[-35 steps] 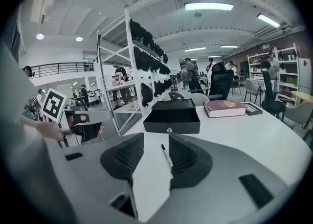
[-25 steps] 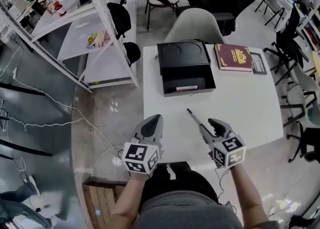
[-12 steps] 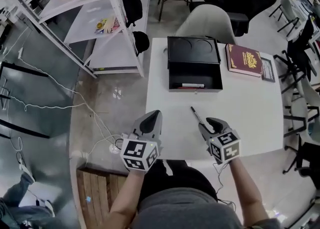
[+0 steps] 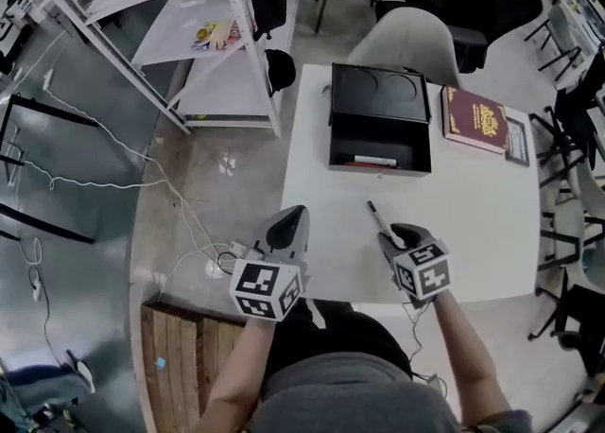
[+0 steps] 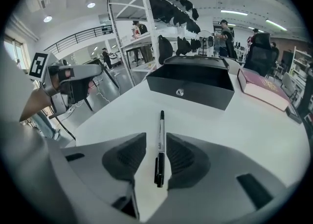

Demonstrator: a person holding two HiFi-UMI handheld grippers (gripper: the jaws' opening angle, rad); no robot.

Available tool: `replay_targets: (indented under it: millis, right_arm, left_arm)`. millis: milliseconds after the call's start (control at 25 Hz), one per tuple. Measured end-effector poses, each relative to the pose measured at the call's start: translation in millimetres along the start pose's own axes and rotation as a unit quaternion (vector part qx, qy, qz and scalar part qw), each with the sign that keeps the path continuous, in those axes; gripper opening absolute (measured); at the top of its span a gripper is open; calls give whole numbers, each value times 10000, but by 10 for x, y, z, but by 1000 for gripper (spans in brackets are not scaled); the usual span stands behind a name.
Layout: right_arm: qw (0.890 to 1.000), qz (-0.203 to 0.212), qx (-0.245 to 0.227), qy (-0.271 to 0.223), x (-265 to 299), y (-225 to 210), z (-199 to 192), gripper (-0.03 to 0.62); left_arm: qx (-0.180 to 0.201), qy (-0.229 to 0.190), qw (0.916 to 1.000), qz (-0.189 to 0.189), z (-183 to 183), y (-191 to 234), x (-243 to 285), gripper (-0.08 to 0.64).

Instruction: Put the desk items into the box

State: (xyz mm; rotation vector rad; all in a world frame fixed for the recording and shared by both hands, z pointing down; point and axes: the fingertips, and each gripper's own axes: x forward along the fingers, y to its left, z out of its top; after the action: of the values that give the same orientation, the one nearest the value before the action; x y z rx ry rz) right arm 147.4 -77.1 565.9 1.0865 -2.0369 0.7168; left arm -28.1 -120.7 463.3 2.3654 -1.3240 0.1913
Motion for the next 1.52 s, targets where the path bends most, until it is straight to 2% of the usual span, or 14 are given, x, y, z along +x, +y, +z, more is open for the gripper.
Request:
replay_targets:
  millis: [440,760,1360,1520]
  right_arm:
    - [9991,-32,-22,424,123,-24,-105,117]
    - [9978,-187,-58,640,158,-65,-145,81]
    - [9926,-500,-520,977,191,-45,-135,55]
    - [9928,-475,-469,998,194,-19,-121,51]
  left_arm:
    - [-109,57,9999,78,-50,74,20,6]
    - [-155,76,9998,104,-66,107,23,6]
    - [-266,79,9994,199,-133,146,-29,6]
    - [-281,102,9994,201,-156,146,-39,6]
